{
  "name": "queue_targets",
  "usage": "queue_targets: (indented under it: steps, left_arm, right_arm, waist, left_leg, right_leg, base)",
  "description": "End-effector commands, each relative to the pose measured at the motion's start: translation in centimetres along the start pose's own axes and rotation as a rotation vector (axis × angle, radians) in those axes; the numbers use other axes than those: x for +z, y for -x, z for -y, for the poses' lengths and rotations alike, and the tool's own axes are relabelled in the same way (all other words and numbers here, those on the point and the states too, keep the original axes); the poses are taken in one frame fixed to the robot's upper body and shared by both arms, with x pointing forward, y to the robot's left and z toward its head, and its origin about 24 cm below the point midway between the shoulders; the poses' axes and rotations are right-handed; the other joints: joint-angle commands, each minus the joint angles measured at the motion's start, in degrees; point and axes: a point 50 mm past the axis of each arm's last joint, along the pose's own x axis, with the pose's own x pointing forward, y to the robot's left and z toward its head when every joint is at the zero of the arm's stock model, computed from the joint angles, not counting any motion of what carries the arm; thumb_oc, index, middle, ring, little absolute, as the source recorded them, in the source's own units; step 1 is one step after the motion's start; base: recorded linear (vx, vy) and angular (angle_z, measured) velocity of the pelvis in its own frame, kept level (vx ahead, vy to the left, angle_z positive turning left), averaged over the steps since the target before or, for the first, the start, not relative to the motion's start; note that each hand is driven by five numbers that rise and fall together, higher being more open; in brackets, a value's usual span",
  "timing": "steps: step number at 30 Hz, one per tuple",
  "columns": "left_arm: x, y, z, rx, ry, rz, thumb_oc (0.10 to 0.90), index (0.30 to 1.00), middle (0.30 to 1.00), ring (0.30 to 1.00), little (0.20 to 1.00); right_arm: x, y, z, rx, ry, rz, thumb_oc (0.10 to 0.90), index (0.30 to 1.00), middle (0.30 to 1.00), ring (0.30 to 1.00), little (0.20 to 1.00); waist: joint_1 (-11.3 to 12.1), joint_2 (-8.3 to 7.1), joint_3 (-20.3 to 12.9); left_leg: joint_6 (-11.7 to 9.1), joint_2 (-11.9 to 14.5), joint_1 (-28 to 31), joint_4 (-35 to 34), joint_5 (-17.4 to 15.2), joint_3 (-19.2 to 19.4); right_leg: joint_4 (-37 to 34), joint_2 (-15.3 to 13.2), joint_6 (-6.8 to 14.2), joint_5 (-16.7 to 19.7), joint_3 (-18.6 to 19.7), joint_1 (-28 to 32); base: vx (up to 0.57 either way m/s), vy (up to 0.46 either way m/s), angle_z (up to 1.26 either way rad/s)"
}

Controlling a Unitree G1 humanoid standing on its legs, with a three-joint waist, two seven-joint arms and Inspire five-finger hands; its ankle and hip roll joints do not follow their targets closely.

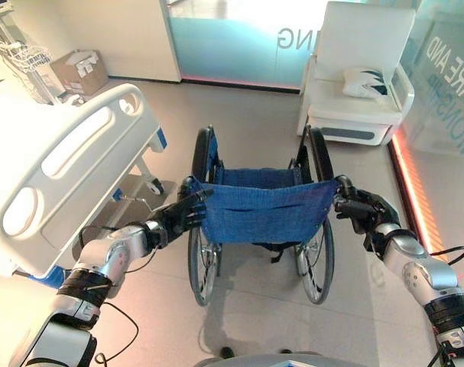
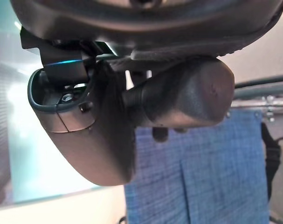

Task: Push the wheelchair next to the bed

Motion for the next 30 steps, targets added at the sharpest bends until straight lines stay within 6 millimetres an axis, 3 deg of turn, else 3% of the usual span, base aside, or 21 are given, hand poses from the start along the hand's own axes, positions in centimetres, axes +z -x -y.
queue_targets:
  steps: [1, 8, 17, 21, 27, 28, 30]
  left_arm:
    - [0.8, -1.8, 11.7, -0.619, 0.245, 0.103, 0.400, 0.300, 0.300, 0.300, 0.300]
    - [2.6, -0.9, 11.6, -0.711, 0.456, 0.271, 0.400, 0.300, 0.300, 0.300, 0.300]
    - [1.6, -0.9, 10.7, -0.632, 0.362, 0.257, 0.400, 0.300, 0.300, 0.300, 0.300]
    - [1.6, -1.2, 9.8, -0.502, 0.232, 0.294, 0.400, 0.300, 0.300, 0.300, 0.300]
    - [1.4, -1.7, 7.9, -0.209, -0.194, 0.269, 0.400, 0.300, 0.300, 0.300, 0.300]
    - [1.7, -1.7, 6.9, -0.115, -0.325, 0.250, 0.800, 0.900, 0.900, 0.900, 0.900]
    - [2.0, -1.6, 6.2, -0.064, -0.405, 0.234, 0.800, 0.900, 0.900, 0.900, 0.900]
  right_arm:
    - [-2.2, 1.1, -7.1, 0.322, -0.102, -0.010, 0.400, 0.300, 0.300, 0.300, 0.300]
    - [-2.6, 1.1, -7.1, 0.321, -0.114, -0.020, 0.400, 0.300, 0.300, 0.300, 0.300]
    - [-2.5, 1.2, -7.0, 0.320, -0.120, -0.039, 0.400, 0.300, 0.300, 0.300, 0.300]
    - [-2.9, 1.3, -7.1, 0.320, -0.118, -0.049, 0.400, 0.300, 0.300, 0.300, 0.300]
    - [-2.9, 1.2, -7.0, 0.317, -0.117, -0.051, 0.400, 0.300, 0.300, 0.300, 0.300]
    - [-2.5, 1.2, -7.0, 0.317, -0.116, -0.049, 0.400, 0.300, 0.300, 0.300, 0.300]
    - [-2.3, 1.1, -6.8, 0.316, -0.115, -0.048, 0.400, 0.300, 0.300, 0.300, 0.300]
  waist:
    - [-0.50, 0.96, 0.18]
    - [0.02, 0.44, -0.24]
    - [0.48, 0.25, -0.83]
    - [0.65, 0.38, -0.93]
    - [0.91, 0.55, -0.77]
    - [1.02, 0.64, -0.78]
    - [1.01, 0.75, -0.76]
  left_leg:
    - [-0.28, -1.83, 1.90, 0.24, -4.87, 2.16]
    - [-0.39, -1.83, 2.09, 0.24, -5.03, 2.10]
    - [-0.43, -1.84, 2.34, 0.24, -5.09, 1.53]
    - [-0.37, -1.95, 2.25, 0.24, -4.93, 1.24]
    - [-0.25, -2.13, 2.04, 0.24, -4.62, 0.79]
    - [-0.26, -2.16, 1.80, 0.24, -4.48, 0.73]
    - [-0.26, -2.22, 1.74, 0.24, -4.41, 0.72]
  right_leg:
    - [3.34, 0.50, 2.15, 1.22, -1.64, -3.24]
    - [3.46, 0.43, 2.05, 1.19, -1.92, -3.10]
    - [3.41, 0.40, 2.13, 1.00, -2.41, -2.63]
    - [3.40, 0.41, 2.11, 0.98, -2.50, -2.61]
    - [3.58, 0.52, 2.18, 0.97, -2.58, -2.78]
    - [3.56, 0.58, 2.18, 0.97, -2.48, -2.93]
    - [3.53, 0.60, 2.20, 0.99, -2.43, -2.97]
  base:
    - [0.00, 0.000, 0.00]
    - [0.00, 0.000, 0.00]
    - [0.00, 0.000, 0.00]
    - [0.00, 0.000, 0.00]
    - [0.00, 0.000, 0.00]
    - [0.00, 0.000, 0.00]
    - [0.00, 0.000, 0.00]
